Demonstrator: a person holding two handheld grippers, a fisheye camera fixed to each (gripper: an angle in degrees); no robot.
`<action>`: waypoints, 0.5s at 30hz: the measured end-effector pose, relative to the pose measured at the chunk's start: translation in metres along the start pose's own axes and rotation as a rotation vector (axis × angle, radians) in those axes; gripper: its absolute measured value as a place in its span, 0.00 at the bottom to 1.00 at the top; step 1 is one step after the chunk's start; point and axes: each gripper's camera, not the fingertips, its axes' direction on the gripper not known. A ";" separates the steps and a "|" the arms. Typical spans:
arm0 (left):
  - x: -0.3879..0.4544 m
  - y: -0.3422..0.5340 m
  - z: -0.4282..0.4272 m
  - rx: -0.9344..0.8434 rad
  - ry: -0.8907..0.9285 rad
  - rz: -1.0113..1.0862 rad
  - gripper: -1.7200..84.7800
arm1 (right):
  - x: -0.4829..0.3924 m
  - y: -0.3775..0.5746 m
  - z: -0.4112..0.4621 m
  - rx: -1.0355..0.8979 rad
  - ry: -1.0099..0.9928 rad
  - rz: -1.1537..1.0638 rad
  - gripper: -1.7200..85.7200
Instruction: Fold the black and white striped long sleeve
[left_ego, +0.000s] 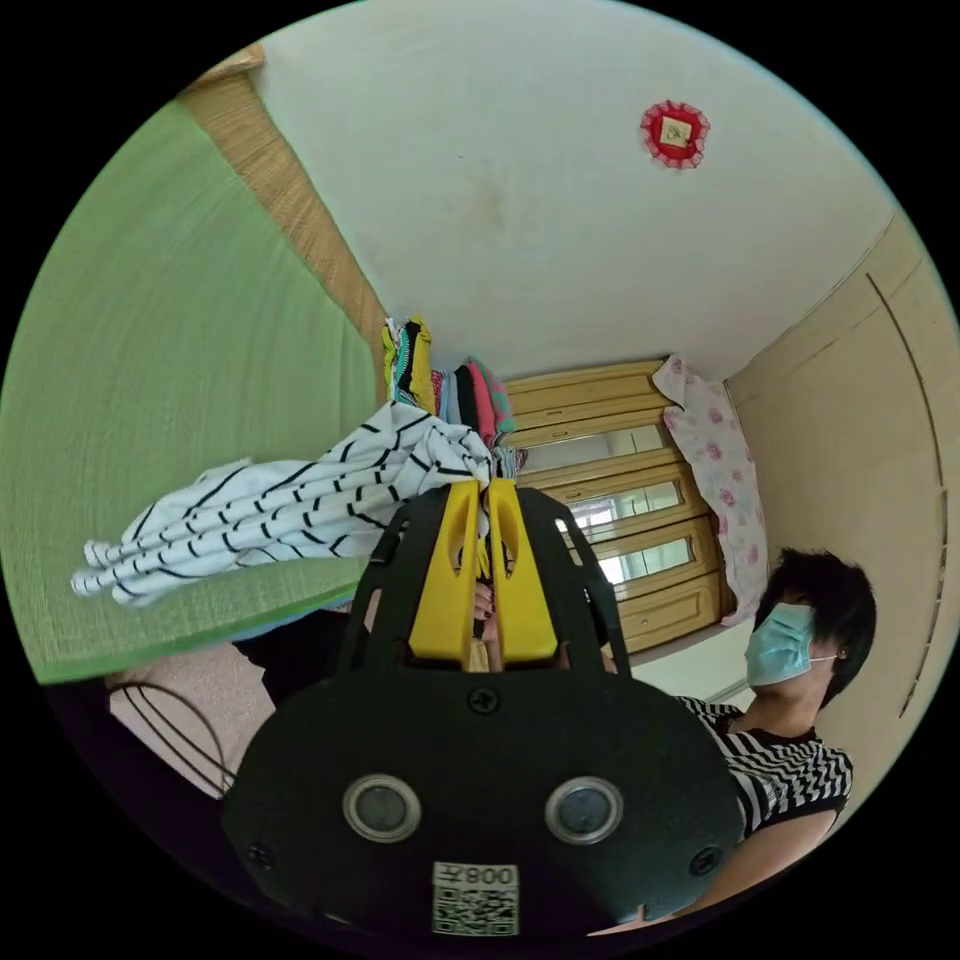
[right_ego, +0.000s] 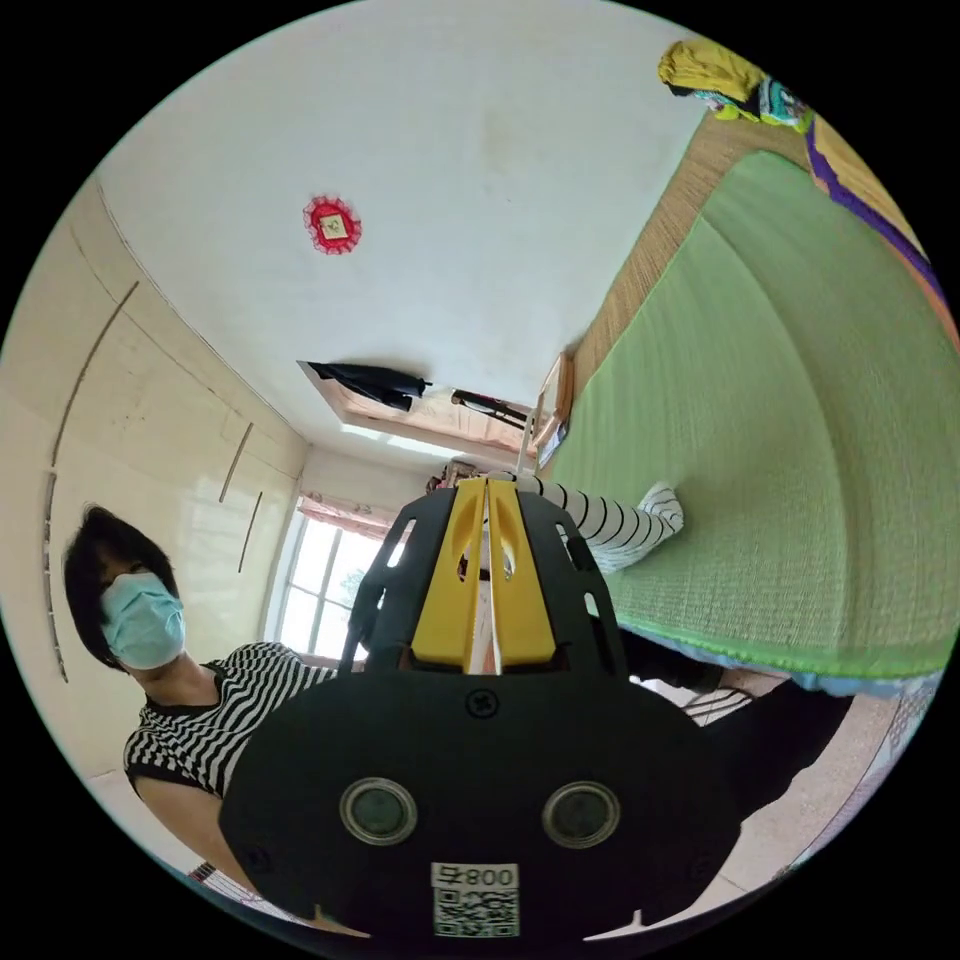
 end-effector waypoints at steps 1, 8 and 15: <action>0.019 -0.012 0.018 -0.012 0.002 0.023 0.04 | -0.003 -0.013 -0.016 0.016 0.002 -0.026 0.02; 0.142 -0.096 0.157 -0.071 0.069 0.164 0.04 | -0.037 -0.105 -0.143 0.146 0.098 -0.176 0.02; 0.270 -0.164 0.320 -0.151 0.182 0.291 0.04 | -0.093 -0.164 -0.301 0.314 0.207 -0.310 0.02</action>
